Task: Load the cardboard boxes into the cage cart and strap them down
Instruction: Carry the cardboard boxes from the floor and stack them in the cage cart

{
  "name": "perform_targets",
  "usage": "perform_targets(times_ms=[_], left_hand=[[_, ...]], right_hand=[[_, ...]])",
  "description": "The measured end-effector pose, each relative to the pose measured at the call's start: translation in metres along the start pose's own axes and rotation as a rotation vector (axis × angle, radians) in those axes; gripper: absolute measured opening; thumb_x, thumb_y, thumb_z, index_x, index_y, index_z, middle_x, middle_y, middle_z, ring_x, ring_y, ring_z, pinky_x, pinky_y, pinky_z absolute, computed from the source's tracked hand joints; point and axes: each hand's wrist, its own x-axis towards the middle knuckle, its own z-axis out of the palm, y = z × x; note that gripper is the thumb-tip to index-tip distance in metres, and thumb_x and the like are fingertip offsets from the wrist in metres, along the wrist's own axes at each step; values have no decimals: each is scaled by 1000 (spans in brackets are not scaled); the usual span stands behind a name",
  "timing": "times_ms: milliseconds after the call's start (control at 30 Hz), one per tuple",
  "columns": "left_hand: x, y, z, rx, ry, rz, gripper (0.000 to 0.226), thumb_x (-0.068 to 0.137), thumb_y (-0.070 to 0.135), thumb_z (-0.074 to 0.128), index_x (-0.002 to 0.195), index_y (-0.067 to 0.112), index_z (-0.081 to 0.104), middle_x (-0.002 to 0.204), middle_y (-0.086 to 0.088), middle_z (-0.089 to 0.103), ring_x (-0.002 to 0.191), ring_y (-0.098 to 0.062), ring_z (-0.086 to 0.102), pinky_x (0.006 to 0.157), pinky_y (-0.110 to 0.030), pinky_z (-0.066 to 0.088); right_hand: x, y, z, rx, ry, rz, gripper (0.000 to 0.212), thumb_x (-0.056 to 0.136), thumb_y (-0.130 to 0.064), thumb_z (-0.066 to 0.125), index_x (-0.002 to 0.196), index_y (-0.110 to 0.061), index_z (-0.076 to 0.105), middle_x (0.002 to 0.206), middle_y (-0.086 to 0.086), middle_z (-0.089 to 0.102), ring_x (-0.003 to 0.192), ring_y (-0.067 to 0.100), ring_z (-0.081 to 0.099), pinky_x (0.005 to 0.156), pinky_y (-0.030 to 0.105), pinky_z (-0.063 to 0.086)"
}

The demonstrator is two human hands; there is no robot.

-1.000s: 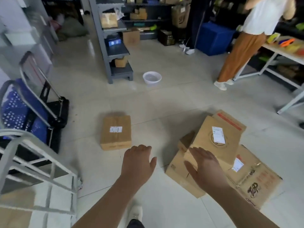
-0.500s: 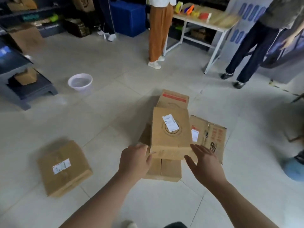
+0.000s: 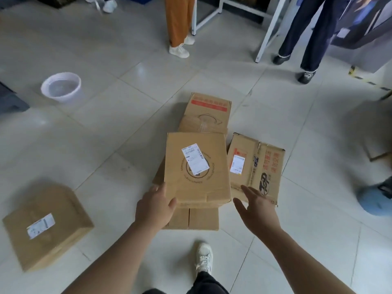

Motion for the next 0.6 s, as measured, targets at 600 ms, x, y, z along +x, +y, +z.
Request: perform_targets(times_ms=[600], left_hand=[[155, -29, 118, -170, -292, -143, 97, 84, 55, 59, 149, 37, -10, 149, -19, 21, 126, -34, 43, 99, -42, 42]], right_hand=[[150, 35, 146, 141, -239, 170, 80, 86, -40, 63, 150, -37, 16, 142, 13, 32, 123, 34, 45, 101, 44, 43]])
